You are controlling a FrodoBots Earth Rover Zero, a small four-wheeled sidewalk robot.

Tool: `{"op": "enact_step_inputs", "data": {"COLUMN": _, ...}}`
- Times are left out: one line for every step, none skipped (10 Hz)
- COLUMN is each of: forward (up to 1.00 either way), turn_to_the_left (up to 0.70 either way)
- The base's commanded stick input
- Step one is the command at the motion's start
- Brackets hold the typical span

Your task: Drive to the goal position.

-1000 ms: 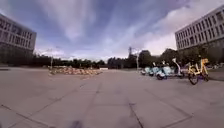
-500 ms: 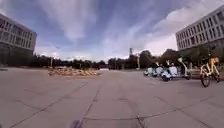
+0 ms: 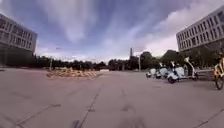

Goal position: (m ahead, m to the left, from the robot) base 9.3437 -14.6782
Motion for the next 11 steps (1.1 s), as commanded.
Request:
{"op": "enact_step_inputs", "data": {"forward": 1.00, "turn_to_the_left": 0.00}}
{"op": "enact_step_inputs", "data": {"forward": 0.79, "turn_to_the_left": 0.00}}
{"op": "enact_step_inputs", "data": {"forward": 0.45, "turn_to_the_left": 0.00}}
{"op": "enact_step_inputs", "data": {"forward": 0.11, "turn_to_the_left": 0.00}}
{"op": "enact_step_inputs", "data": {"forward": 0.00, "turn_to_the_left": 0.00}}
{"op": "enact_step_inputs", "data": {"forward": 0.00, "turn_to_the_left": 0.00}}
{"op": "enact_step_inputs", "data": {"forward": 0.00, "turn_to_the_left": 0.00}}
{"op": "enact_step_inputs", "data": {"forward": 0.00, "turn_to_the_left": 0.00}}
{"op": "enact_step_inputs", "data": {"forward": 0.00, "turn_to_the_left": 0.00}}
{"op": "enact_step_inputs", "data": {"forward": 0.00, "turn_to_the_left": 0.00}}
{"op": "enact_step_inputs", "data": {"forward": 0.00, "turn_to_the_left": 0.00}}
